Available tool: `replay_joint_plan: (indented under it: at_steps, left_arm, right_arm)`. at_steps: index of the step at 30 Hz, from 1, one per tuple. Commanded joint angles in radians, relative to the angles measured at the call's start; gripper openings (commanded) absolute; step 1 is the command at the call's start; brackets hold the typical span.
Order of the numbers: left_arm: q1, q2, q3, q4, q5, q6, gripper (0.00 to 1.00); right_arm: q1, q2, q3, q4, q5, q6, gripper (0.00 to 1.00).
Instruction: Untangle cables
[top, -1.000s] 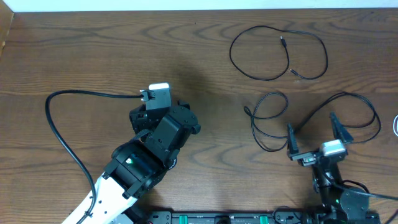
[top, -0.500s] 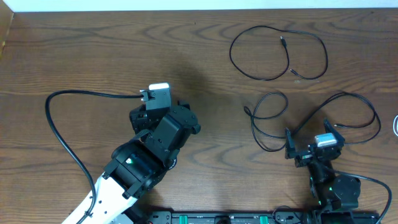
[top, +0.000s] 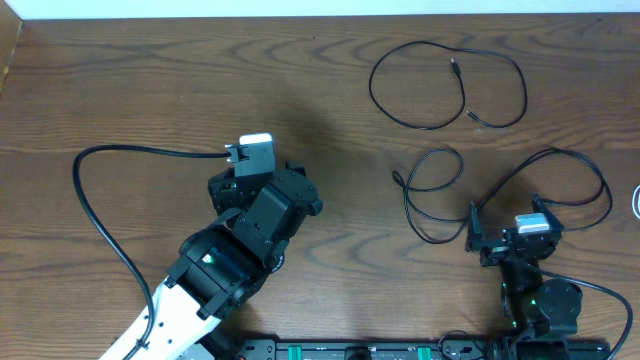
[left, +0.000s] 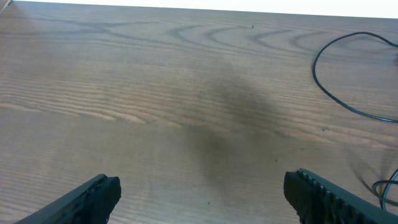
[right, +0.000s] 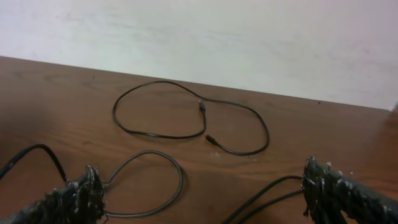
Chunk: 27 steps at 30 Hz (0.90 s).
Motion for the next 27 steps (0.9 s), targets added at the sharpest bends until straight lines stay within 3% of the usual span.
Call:
replay_joint_plan:
  at_steps: [1,7,27]
  left_arm:
    - [0.003,0.004,0.009,0.0,-0.02,-0.009,0.9]
    - [0.003,0.004,0.009,0.0,-0.02,-0.008,0.9]
    - [0.003,0.004,0.009,0.0,-0.02,-0.008,0.91]
  right_arm:
    - [-0.007,-0.007,-0.001,-0.008,0.026,0.011,0.99]
    - [-0.007,-0.007,-0.001,-0.007,0.112,0.159,0.99]
    - [-0.007,-0.006,-0.001,-0.007,0.1,0.164,0.99]
